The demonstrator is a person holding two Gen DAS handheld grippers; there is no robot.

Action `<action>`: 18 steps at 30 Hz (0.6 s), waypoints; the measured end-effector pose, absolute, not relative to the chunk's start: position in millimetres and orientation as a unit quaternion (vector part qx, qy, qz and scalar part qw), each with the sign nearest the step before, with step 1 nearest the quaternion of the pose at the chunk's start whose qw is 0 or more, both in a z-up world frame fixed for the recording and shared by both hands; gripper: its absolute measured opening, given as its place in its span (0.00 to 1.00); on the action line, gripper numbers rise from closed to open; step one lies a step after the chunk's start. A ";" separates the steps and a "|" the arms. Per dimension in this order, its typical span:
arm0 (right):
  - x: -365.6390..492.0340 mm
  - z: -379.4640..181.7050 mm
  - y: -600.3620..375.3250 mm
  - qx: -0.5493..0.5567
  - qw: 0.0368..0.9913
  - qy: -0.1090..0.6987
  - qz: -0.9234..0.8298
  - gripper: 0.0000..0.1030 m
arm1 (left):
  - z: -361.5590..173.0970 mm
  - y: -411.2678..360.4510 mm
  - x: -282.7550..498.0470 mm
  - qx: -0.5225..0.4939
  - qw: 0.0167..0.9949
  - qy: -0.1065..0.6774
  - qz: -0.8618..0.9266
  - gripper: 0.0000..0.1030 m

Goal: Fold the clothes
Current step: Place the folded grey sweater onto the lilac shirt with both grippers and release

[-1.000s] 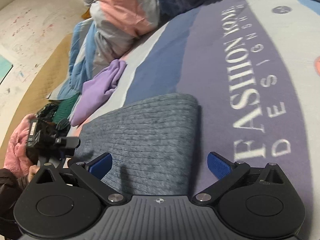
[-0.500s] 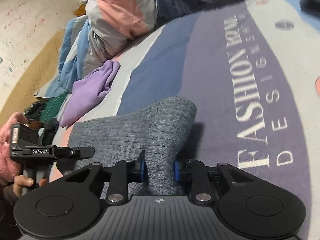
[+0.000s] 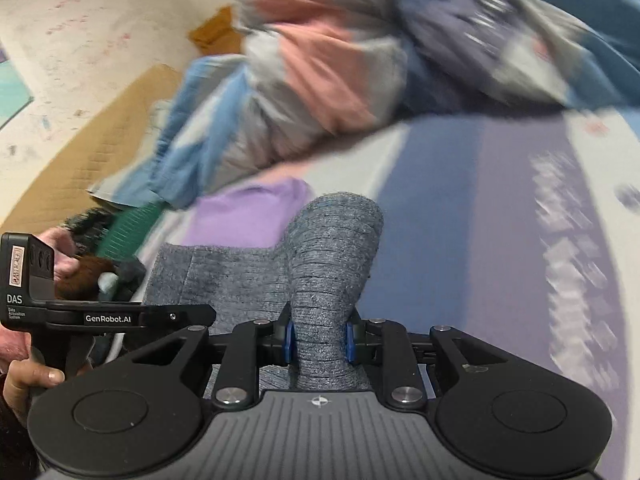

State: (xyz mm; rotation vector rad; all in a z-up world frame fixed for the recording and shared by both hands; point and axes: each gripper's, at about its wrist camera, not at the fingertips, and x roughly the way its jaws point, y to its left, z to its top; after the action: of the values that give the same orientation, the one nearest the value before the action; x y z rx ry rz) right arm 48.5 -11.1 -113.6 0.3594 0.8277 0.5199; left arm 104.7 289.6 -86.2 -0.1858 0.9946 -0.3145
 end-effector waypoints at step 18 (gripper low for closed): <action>273.9 -167.1 180.8 0.194 0.807 0.478 0.288 0.23 | -127.0 471.8 282.6 -0.032 0.867 0.497 0.006 0.56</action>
State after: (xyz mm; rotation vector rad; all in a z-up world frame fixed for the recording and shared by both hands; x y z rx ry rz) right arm 273.9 180.8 -167.1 0.4144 1.0231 0.6164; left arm 282.6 471.8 -127.0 -0.0664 1.0400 0.0123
